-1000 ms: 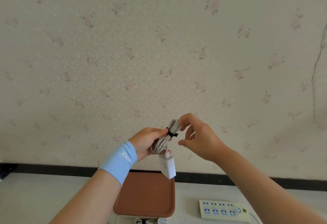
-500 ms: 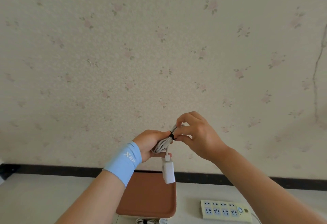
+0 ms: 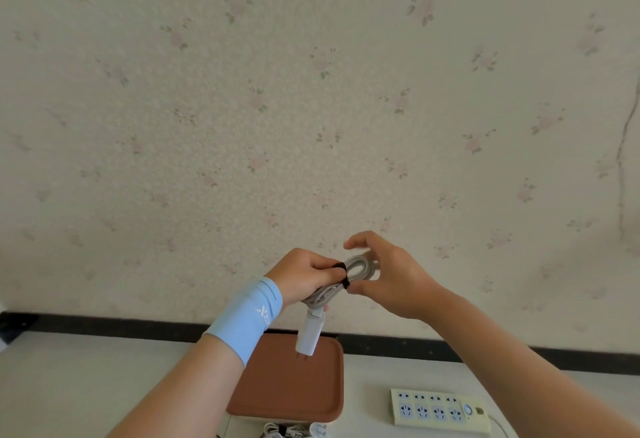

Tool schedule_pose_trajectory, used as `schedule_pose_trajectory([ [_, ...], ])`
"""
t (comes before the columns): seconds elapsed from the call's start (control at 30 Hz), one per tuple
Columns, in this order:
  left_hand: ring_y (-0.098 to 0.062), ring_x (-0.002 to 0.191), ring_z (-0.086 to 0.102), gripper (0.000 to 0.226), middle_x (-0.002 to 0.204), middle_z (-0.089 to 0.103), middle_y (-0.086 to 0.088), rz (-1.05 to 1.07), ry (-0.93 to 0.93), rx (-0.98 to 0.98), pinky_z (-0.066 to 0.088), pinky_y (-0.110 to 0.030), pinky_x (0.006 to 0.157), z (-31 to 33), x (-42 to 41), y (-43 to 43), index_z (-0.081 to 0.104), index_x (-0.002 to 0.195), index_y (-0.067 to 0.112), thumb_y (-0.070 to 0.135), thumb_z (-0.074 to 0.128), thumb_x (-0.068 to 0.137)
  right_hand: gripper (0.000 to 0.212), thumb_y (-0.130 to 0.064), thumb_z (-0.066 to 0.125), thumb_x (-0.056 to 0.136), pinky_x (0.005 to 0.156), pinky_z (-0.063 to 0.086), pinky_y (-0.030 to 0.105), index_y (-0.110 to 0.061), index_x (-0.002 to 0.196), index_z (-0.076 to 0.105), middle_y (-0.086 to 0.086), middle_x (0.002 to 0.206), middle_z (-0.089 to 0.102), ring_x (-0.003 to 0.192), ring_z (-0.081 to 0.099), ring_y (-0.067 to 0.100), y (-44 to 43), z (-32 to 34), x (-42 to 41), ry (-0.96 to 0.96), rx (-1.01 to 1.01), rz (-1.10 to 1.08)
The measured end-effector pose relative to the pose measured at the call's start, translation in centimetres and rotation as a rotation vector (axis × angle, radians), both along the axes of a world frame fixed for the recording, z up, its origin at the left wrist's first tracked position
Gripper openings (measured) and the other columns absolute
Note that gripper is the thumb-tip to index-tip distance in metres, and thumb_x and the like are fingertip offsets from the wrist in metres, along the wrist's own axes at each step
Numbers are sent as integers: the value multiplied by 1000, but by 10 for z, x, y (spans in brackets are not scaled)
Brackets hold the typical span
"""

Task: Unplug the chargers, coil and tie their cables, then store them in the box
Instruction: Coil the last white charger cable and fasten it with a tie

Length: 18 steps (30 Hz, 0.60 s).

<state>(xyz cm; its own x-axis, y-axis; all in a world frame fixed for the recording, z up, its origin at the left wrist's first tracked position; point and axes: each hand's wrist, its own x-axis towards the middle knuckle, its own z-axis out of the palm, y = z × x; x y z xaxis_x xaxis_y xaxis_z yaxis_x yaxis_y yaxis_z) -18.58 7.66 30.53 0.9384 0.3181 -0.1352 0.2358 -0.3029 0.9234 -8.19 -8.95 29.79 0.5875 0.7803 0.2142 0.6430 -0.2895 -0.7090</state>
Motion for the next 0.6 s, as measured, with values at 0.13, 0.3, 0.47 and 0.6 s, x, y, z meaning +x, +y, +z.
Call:
schedule_pose_trajectory([
  [0.13, -14, 74, 64, 15, 78, 69, 0, -80, 7, 139, 60, -25, 69, 0, 2, -3, 77, 97, 25, 32, 72, 85, 44, -23, 83, 82, 76, 51, 11, -34, 117, 59, -15, 104, 66, 93, 65, 4, 3, -6, 4, 58, -11, -14],
  [0.3, -16, 74, 62, 21, 78, 64, -1, -68, -43, 207, 61, -42, 78, -6, 5, 2, 75, 100, 18, 29, 75, 83, 54, -18, 82, 83, 77, 55, 16, -32, 128, 55, -10, 106, 64, 95, 64, 9, 13, -3, 7, 79, -5, -28],
  [0.47, -19, 79, 65, 14, 81, 67, -4, 65, -136, 3, 61, -40, 79, -12, 4, 7, 73, 98, 14, 25, 64, 93, 78, -15, 72, 90, 98, 45, 25, -31, 155, 31, -9, 138, 52, 123, 54, 8, 29, -8, 3, 211, 88, -48],
  [0.6, -18, 84, 63, 18, 90, 66, -4, 228, -177, -250, 58, -38, 83, -19, 7, 11, 65, 106, 16, 28, 53, 101, 107, -38, 76, 70, 102, 42, 34, -29, 159, 18, -2, 148, 48, 130, 52, 17, 42, -20, -2, 519, -130, 78],
])
